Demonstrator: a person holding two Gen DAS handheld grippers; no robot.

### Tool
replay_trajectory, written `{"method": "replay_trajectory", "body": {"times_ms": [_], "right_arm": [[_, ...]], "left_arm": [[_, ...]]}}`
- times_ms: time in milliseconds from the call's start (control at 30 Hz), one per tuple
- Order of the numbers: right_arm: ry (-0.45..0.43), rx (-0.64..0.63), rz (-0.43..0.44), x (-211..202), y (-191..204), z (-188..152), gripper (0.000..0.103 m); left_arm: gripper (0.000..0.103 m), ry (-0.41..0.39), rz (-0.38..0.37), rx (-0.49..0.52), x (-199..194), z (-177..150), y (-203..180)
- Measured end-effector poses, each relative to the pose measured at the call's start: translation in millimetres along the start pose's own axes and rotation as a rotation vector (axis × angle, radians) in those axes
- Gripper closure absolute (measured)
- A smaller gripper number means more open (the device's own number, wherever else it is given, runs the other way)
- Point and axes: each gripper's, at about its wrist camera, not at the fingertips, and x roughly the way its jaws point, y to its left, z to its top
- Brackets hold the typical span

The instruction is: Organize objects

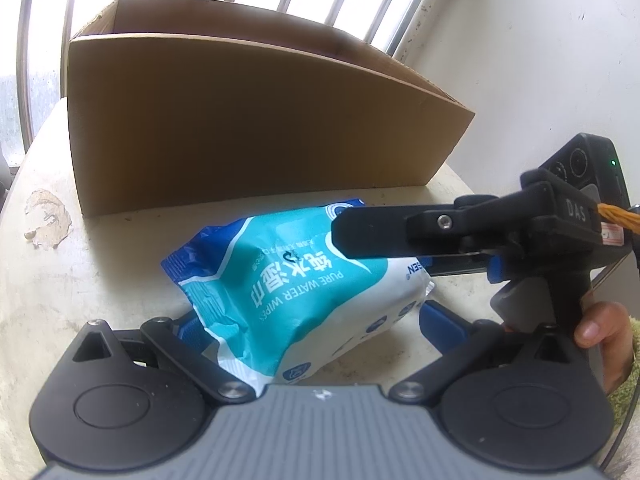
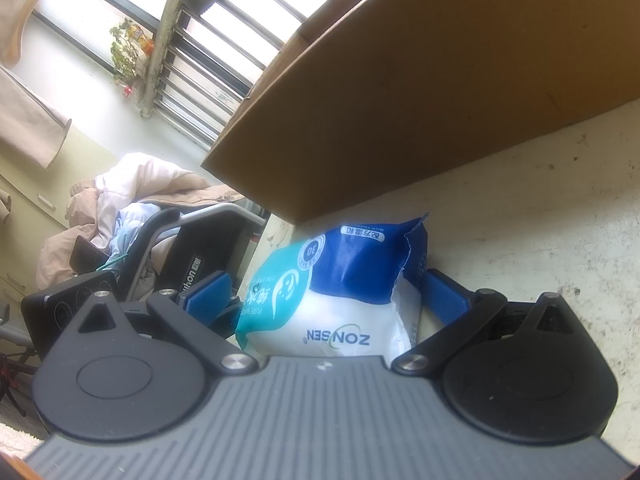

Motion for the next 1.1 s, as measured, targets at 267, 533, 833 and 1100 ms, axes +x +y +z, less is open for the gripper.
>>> {"method": "replay_trajectory", "body": {"times_ms": [267, 533, 833, 1100], "right_arm": [[0.000, 0.000, 0.000, 0, 0, 0, 0.001], [0.000, 0.000, 0.000, 0, 0, 0, 0.001], [0.000, 0.000, -0.001, 1, 0, 0, 0.001], [0.000, 0.000, -0.001, 1, 0, 0, 0.001]], "left_arm": [[0.000, -0.002, 0.000, 0.012, -2, -1, 5], [0.000, -0.002, -0.010, 0.021, -6, -2, 11], [0.000, -0.005, -0.014, 0.031, -9, -3, 18], [0.000, -0.012, -0.029, 0.030, -9, -10, 13]]}}
